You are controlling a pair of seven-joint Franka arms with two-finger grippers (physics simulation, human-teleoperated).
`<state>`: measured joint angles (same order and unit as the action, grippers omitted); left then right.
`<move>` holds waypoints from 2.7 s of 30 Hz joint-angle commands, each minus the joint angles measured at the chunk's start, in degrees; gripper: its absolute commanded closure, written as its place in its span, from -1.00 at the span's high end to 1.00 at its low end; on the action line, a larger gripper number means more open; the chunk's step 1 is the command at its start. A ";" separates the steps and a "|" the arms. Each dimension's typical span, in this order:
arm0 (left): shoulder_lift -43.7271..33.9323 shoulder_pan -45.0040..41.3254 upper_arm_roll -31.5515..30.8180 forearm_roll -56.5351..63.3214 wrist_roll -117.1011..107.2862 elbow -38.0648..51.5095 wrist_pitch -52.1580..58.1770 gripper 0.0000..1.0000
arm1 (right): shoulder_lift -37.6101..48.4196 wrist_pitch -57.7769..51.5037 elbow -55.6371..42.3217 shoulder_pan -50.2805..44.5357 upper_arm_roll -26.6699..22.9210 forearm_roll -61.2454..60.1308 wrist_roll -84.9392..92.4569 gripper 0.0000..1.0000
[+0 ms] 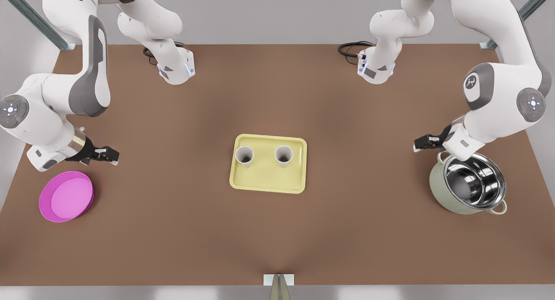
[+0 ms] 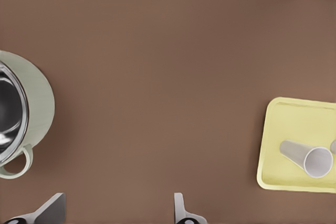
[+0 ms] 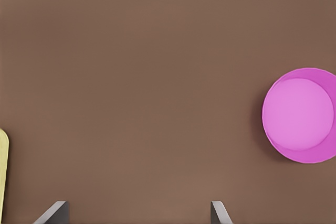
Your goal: Use the left arm to pick up the white IKEA cup from the tray and place it on the middle-left position; use the right arm to pick up the white IKEA cup from the tray and place it on the middle-right position
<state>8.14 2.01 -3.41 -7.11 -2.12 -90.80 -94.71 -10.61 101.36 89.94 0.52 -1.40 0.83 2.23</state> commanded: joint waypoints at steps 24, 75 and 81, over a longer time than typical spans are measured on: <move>0.03 0.10 -0.02 1.30 -0.78 -0.25 -0.74 1.00 | -17.87 15.44 0.32 -35.42 1.31 -0.92 -15.68 1.00; -0.23 1.07 0.51 1.13 -0.69 0.10 -0.65 1.00 | -18.40 26.26 12.54 -33.66 0.96 -1.10 -12.43 -0.61; -0.23 1.07 0.51 1.13 -0.78 0.10 -0.65 1.00 | -14.00 20.11 10.69 -23.03 0.61 -2.94 -1.45 -0.64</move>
<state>7.97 3.12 -2.88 -6.01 -2.92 -90.73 -95.39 -24.90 125.17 100.81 -24.59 -0.72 -2.20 -8.21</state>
